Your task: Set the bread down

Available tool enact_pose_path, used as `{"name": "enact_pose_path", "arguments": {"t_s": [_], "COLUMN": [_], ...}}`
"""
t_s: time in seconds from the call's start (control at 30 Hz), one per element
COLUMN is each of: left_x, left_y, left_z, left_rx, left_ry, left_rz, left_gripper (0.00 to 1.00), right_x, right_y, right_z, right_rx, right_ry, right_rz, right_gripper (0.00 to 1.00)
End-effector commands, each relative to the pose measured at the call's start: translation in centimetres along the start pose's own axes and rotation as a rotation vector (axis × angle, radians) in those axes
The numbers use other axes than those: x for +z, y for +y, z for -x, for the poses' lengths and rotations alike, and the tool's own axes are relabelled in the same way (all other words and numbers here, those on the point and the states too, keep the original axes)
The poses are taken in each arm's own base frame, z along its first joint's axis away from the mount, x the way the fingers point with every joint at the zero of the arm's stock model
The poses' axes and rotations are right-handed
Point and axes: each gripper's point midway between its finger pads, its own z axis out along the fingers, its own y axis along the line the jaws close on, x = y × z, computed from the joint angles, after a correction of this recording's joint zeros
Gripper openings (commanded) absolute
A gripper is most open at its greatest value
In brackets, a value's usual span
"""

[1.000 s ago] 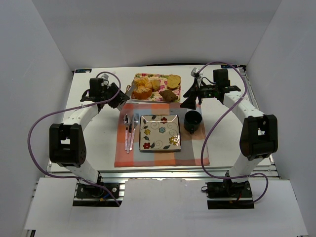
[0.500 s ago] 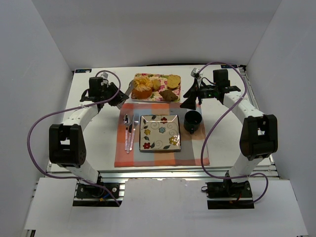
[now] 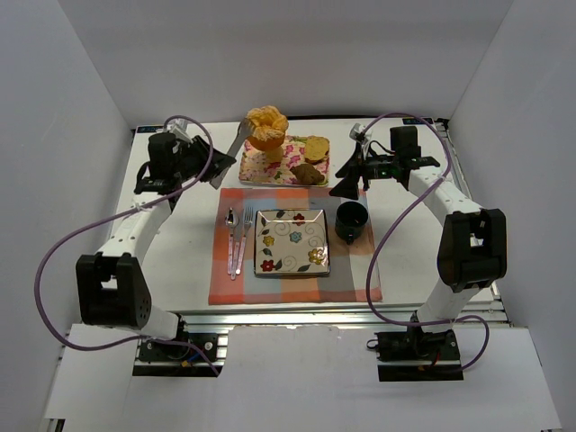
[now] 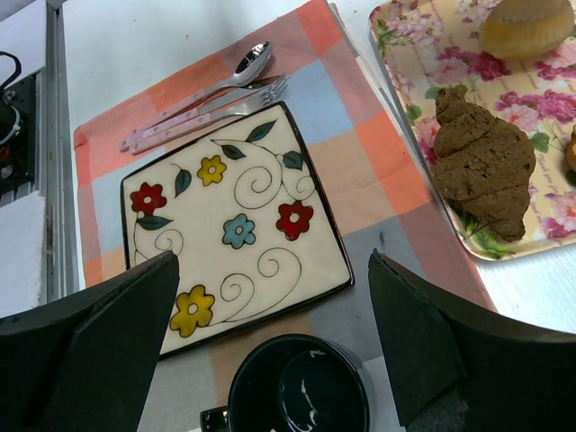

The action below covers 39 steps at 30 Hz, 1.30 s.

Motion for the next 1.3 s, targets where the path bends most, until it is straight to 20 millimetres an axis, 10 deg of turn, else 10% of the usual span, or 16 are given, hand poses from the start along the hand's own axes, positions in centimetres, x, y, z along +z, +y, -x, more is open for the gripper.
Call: {"name": "enact_pose_path", "arguments": {"t_s": [0.0, 0.53, 0.93, 1.27], "left_x": [-2.9, -8.7, -9.8, -10.3], "left_y": [-3.0, -1.5, -0.8, 0.8], "left_z": [-1.6, -13.7, -17.4, -18.8], "left_rx": [0.027, -0.066, -0.071, -0.074], "left_ry": [0.05, 0.358, 0.472, 0.531], "left_rz": [-0.098, -0.101, -0.093, -0.031], "left_gripper": [0.09, 0.1, 0.14, 0.53], "right_x": [-0.7, -0.8, -1.0, -1.1], "right_y": [0.8, 0.8, 1.0, 1.4], "right_z": [1.3, 1.3, 1.1, 0.9], "right_rx": [-0.037, -0.034, -0.033, -0.028], "right_ry": [-0.03, -0.029, -0.025, -0.023], "right_rz": [0.009, 0.014, 0.004, 0.002], "right_gripper": [0.89, 0.89, 0.89, 0.89]}}
